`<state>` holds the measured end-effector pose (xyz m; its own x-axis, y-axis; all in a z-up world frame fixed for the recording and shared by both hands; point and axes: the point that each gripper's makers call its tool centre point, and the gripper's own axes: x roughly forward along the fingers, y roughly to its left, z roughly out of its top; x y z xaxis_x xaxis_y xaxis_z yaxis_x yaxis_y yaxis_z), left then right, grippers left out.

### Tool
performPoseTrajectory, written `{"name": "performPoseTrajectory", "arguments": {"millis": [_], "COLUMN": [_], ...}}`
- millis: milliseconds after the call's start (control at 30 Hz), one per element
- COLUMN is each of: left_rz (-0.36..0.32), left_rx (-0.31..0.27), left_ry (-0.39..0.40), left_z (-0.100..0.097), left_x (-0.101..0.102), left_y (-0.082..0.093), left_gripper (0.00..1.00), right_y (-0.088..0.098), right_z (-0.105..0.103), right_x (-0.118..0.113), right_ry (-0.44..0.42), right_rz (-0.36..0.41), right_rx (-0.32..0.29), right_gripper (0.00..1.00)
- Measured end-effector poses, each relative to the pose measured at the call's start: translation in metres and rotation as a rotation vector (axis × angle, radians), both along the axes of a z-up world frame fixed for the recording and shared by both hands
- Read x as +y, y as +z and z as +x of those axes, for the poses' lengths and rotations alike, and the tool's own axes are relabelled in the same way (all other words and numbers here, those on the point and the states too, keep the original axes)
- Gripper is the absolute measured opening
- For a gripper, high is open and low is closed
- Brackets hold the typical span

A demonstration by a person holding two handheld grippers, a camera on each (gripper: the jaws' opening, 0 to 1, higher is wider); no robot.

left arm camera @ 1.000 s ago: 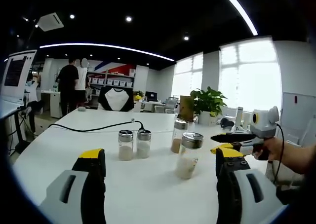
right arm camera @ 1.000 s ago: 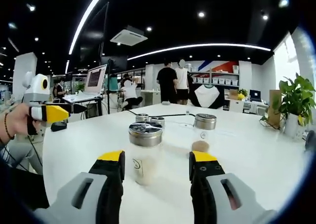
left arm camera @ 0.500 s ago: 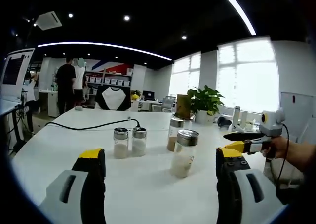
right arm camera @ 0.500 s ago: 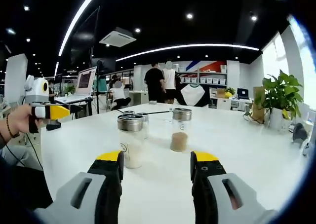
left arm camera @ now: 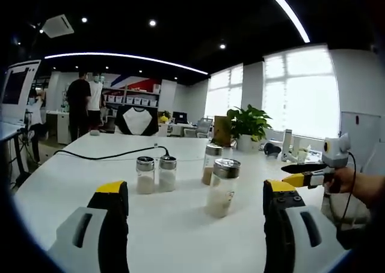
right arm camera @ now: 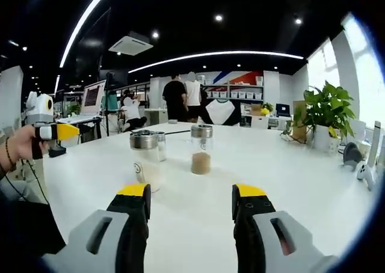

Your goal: Rotate the seasoning bottle until the label or dispensing opening points toward the visible target arrow and the bottle remains upright within the marked orientation range

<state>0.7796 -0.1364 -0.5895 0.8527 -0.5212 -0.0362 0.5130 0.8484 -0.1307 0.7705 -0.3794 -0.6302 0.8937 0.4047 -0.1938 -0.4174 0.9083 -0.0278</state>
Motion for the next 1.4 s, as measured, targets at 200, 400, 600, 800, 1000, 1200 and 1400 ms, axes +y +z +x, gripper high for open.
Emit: {"name": "performPoseTrajectory", "arguments": {"millis": [200,400,600,800,1000,1200,1400], "left_rz": [0.006,-0.001,-0.001,0.0,-0.002,-0.002,0.001], "left_rx": [0.0,0.001,-0.006,-0.012,-0.013,-0.016,-0.015], "left_ry": [0.005,-0.001,-0.01,-0.019,-0.015,-0.008,-0.01], "left_z": [0.0,0.002,0.001,-0.001,-0.001,-0.002,-0.004], "left_x": [0.001,0.0,-0.002,-0.002,0.0,0.003,0.004], "left_y": [-0.001,-0.001,0.001,0.003,0.005,0.006,0.005], "left_gripper": [0.98,0.98,0.98,0.99,0.99,0.99,0.99], "right_y": [0.001,0.002,0.001,0.007,0.014,0.017,0.012], "right_z": [0.001,0.007,0.015,0.033,0.053,0.07,0.087], "right_x": [0.005,0.004,0.008,0.009,0.016,0.021,0.03], "right_ry": [0.011,0.003,0.006,0.007,0.023,0.038,0.072], "right_rz": [0.005,0.005,0.058,0.034,0.005,0.01,-0.013], "right_rx": [0.0,0.009,0.023,0.016,-0.006,-0.001,0.015], "right_gripper": [0.55,0.55,0.55,0.55,0.55,0.56,0.55]}}
